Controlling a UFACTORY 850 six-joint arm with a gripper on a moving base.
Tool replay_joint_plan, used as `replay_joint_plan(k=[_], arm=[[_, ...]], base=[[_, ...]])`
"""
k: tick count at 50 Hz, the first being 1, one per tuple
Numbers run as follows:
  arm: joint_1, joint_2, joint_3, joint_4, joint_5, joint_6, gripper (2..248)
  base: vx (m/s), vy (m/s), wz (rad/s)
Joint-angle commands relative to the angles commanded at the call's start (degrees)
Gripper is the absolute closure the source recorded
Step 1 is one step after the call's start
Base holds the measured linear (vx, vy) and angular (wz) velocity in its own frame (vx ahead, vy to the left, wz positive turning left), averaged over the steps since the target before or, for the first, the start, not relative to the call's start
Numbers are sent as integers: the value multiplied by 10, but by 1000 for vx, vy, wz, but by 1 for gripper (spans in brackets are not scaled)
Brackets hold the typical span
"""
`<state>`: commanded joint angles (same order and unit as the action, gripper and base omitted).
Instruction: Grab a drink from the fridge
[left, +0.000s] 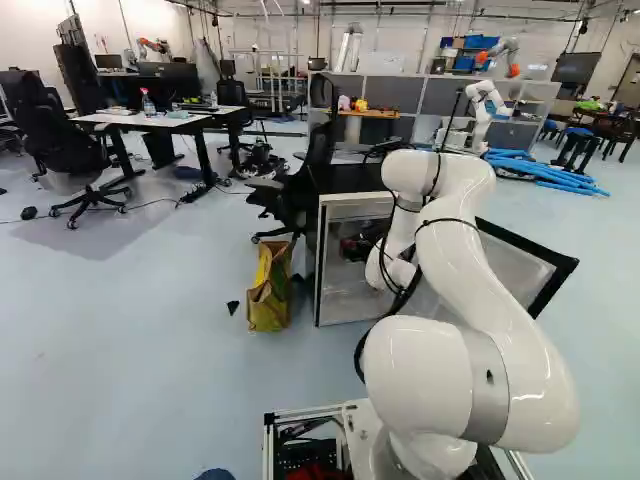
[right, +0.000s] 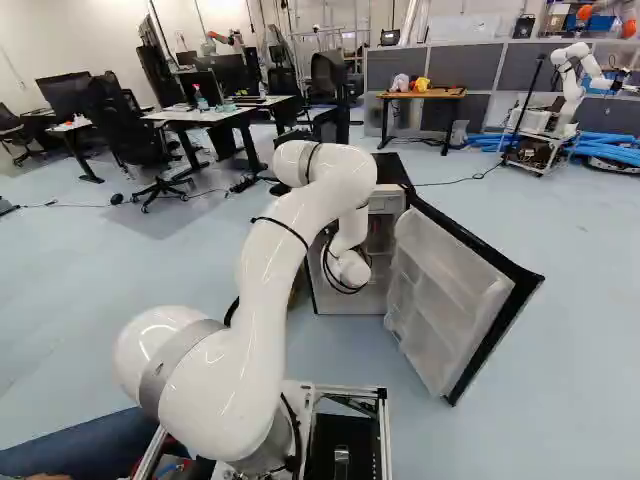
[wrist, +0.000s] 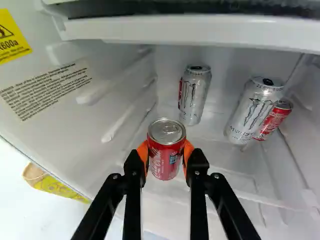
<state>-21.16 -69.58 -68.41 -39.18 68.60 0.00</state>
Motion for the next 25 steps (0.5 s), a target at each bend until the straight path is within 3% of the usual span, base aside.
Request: replay_joint_plan(k=[25], arm=[[-20,89,117,0,0,0,159]], base=[[0,0,0]])
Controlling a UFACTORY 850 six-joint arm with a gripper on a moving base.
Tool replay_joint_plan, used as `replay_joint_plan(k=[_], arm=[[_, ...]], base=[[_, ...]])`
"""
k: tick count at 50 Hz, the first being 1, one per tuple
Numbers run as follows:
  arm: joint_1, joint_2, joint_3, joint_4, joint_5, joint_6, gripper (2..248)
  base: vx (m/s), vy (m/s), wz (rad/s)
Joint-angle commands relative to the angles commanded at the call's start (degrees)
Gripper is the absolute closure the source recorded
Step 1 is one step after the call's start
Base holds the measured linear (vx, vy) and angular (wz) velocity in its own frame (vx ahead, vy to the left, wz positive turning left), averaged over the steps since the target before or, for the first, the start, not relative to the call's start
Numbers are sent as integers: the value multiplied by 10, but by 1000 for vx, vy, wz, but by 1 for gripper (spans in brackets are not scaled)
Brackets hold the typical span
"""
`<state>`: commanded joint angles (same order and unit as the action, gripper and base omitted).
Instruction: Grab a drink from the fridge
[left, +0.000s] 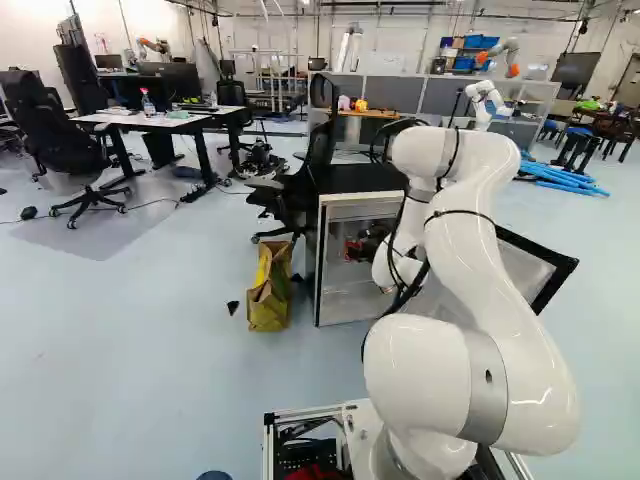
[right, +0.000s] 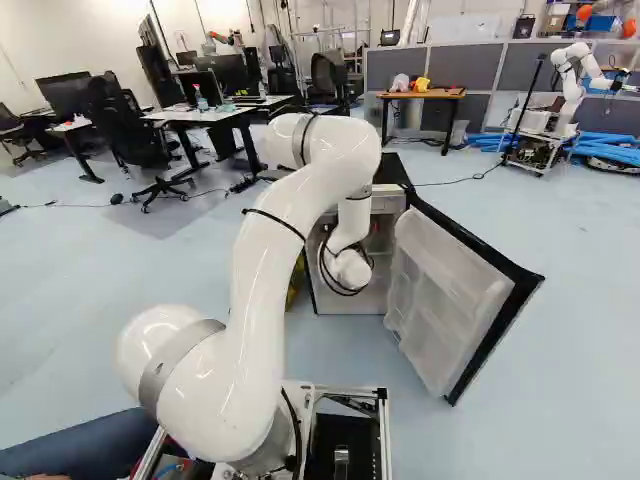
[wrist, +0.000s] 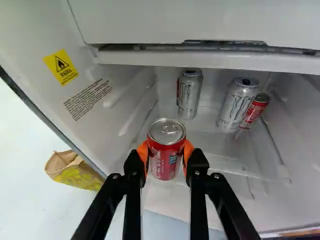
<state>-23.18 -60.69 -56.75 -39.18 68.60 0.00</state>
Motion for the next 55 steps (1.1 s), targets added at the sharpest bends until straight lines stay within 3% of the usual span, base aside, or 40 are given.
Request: replay_joint_plan(k=[43,55], arm=[[-31,152,184,0,0,0,159],[-38,189,218,0,0,0,159]], base=[[0,0,0],[0,0,0]])
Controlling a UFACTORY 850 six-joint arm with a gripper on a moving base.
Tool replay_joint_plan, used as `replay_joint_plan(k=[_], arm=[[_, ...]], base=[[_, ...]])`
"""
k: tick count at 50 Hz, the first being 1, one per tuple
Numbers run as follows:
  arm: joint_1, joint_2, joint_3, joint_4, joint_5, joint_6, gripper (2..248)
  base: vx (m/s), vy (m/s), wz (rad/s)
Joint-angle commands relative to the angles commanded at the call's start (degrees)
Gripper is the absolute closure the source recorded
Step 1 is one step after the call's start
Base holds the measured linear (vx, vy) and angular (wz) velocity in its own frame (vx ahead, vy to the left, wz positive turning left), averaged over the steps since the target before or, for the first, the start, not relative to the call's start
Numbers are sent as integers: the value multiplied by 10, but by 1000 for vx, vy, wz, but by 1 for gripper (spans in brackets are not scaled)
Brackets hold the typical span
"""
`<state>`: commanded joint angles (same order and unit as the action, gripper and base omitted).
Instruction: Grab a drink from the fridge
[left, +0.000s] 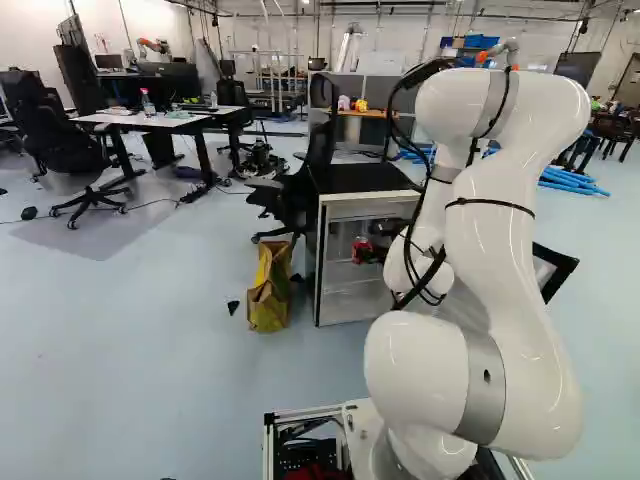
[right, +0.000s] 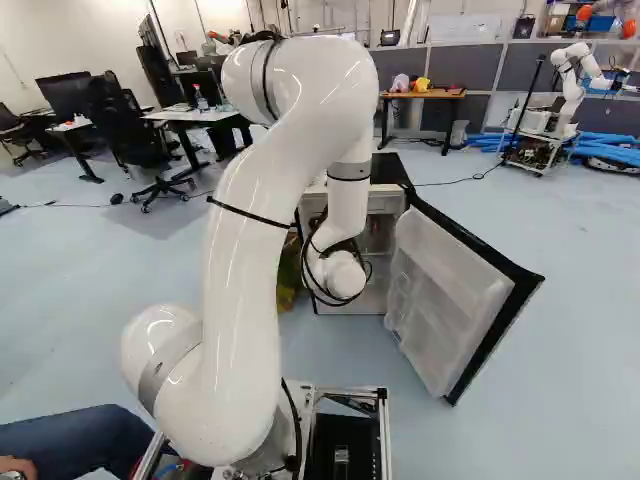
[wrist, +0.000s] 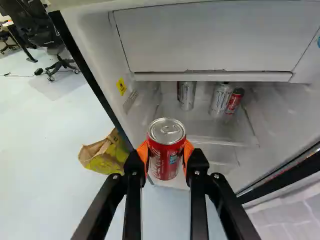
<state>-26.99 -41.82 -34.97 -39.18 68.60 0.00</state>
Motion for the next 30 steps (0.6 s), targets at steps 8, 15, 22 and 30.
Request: replay_joint_plan(k=[8,15,22,30], arm=[[0,17,8,0,0,0,159],[0,31,15,0,0,0,159],[0,46,22,0,0,0,159],[0,64,31,0,0,0,159]], base=[[0,0,0],[0,0,0],[0,0,0],[0,0,0]])
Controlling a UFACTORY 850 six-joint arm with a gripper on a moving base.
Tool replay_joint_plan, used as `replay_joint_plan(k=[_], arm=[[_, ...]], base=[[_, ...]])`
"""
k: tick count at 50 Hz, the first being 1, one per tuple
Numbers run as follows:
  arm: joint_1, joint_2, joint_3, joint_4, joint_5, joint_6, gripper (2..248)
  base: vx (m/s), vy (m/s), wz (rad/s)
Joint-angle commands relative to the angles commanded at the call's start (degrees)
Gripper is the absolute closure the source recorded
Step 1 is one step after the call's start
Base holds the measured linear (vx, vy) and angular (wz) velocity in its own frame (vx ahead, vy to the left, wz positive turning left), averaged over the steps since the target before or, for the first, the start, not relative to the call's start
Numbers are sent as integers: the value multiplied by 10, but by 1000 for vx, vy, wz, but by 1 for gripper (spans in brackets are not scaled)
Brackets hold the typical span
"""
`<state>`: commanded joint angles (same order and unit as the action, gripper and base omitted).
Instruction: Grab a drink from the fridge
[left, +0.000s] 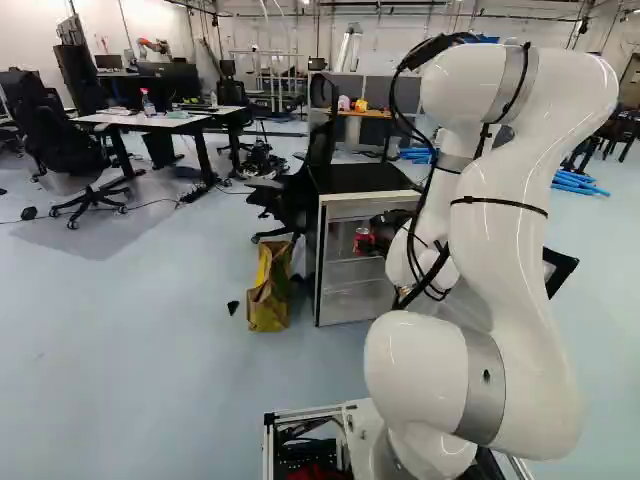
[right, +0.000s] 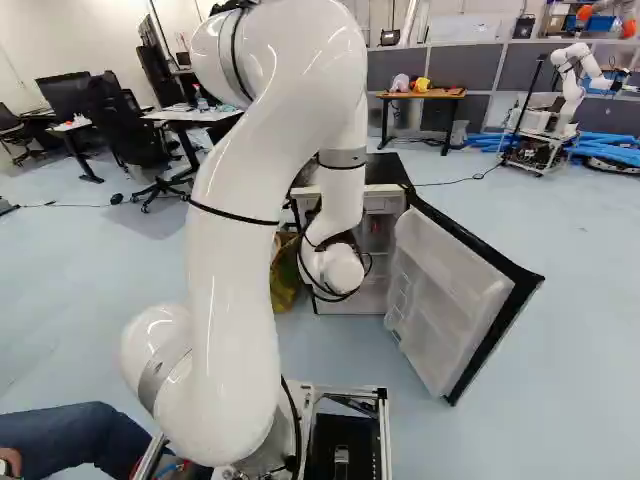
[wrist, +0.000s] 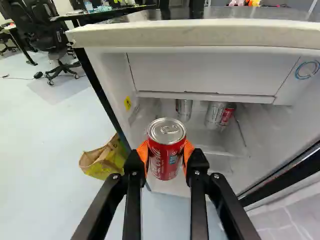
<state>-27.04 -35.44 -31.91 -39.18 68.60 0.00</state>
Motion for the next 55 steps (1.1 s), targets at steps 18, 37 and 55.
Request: replay_joint_plan(k=[18,37,55], arm=[[-13,44,26,0,0,0,159],[-31,95,58,30,0,0,159],[-38,136,77,71,0,0,159]], base=[[0,0,0],[0,0,0],[0,0,0]])
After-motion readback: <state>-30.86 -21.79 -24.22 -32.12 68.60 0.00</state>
